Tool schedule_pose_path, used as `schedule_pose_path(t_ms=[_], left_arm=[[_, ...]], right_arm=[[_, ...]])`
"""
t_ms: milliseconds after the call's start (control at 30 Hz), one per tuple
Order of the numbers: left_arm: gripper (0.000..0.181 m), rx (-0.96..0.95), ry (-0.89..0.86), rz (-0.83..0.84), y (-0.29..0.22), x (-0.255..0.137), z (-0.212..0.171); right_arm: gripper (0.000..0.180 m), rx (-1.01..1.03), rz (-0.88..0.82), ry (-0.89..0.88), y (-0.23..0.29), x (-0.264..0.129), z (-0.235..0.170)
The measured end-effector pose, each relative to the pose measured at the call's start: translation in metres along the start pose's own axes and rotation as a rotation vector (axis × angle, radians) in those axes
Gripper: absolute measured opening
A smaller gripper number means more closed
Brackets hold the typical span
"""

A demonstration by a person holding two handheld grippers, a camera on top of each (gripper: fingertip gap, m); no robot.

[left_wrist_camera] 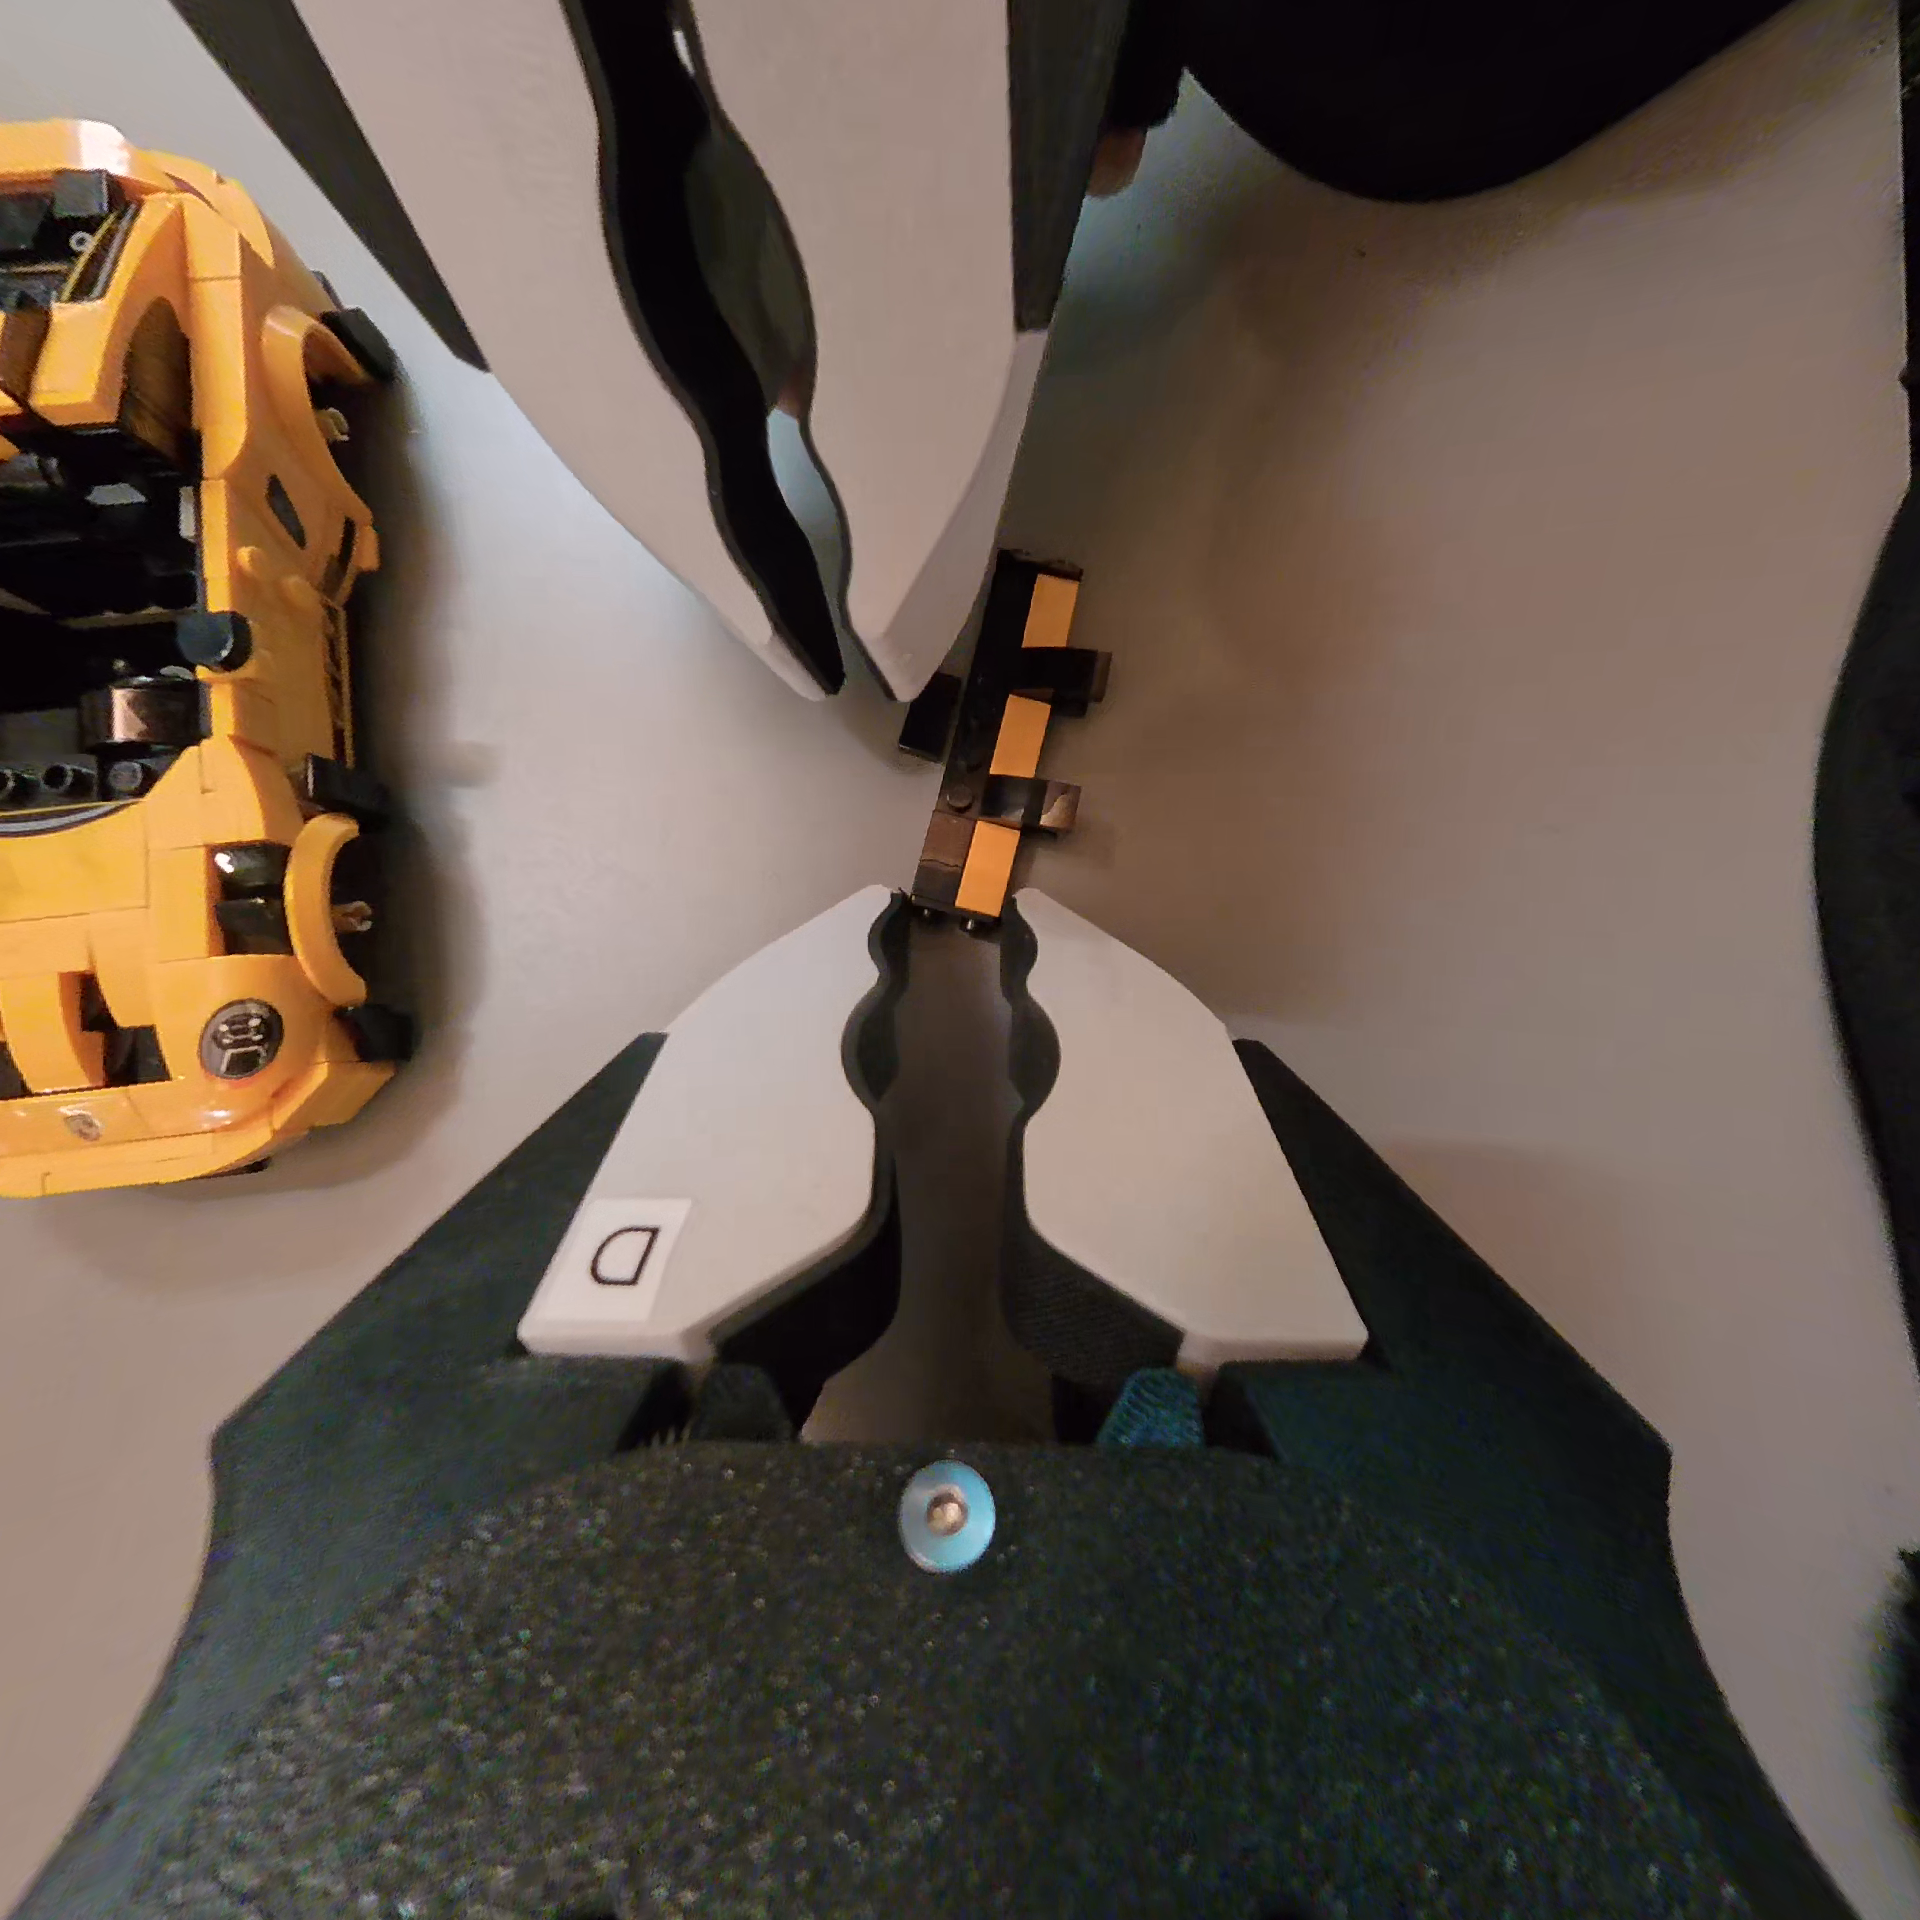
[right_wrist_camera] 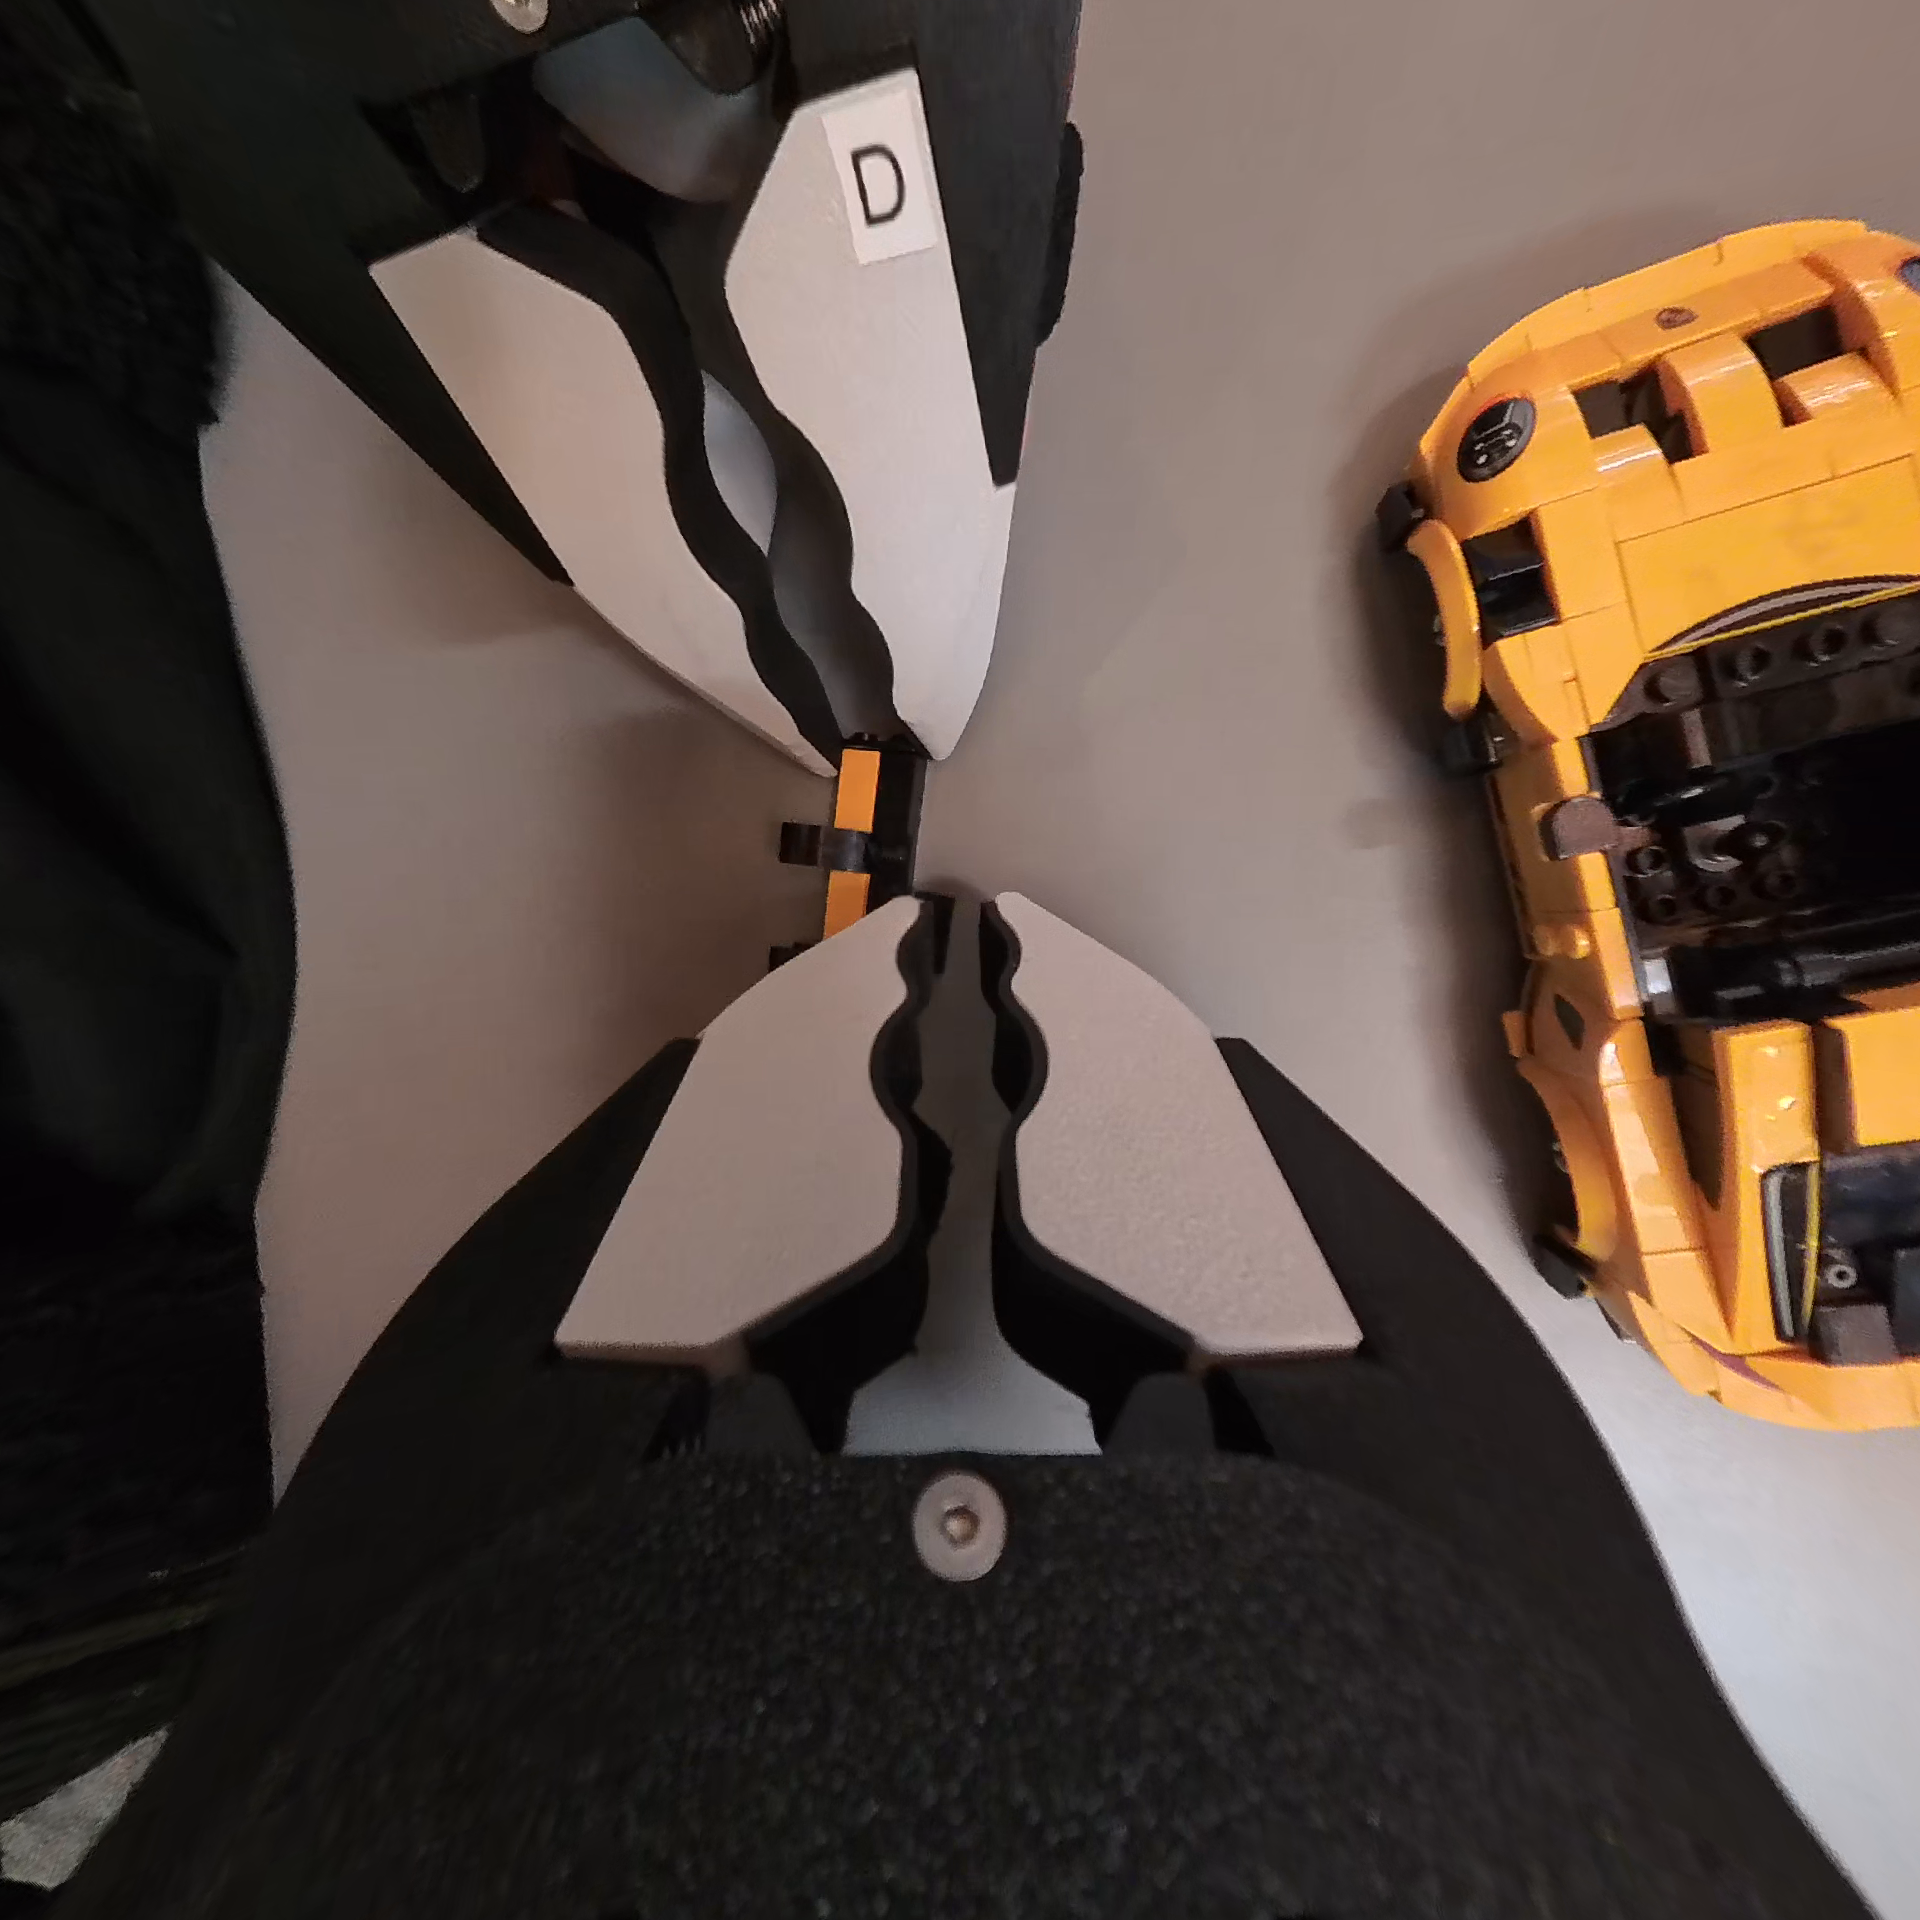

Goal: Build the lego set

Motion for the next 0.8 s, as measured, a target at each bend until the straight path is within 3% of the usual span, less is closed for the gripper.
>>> schedule_pose_path(t_ms=[800], left_arm=[[0.017, -0.006, -0.003, 0.003, 0.000, 0.000, 0.000]], right_arm=[[0.006, -0.021, -0.025, 0.046, 0.005, 0.010, -0.006]])
Point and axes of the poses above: each gripper's, where its closed fingertips meet, x out along the fingers, z out of its top, y = z × x across the jaws, the point moved 9 cm from there along -x, back along the fingers, and after that the axes turned 1 degree about z, right-handed, at the moved point
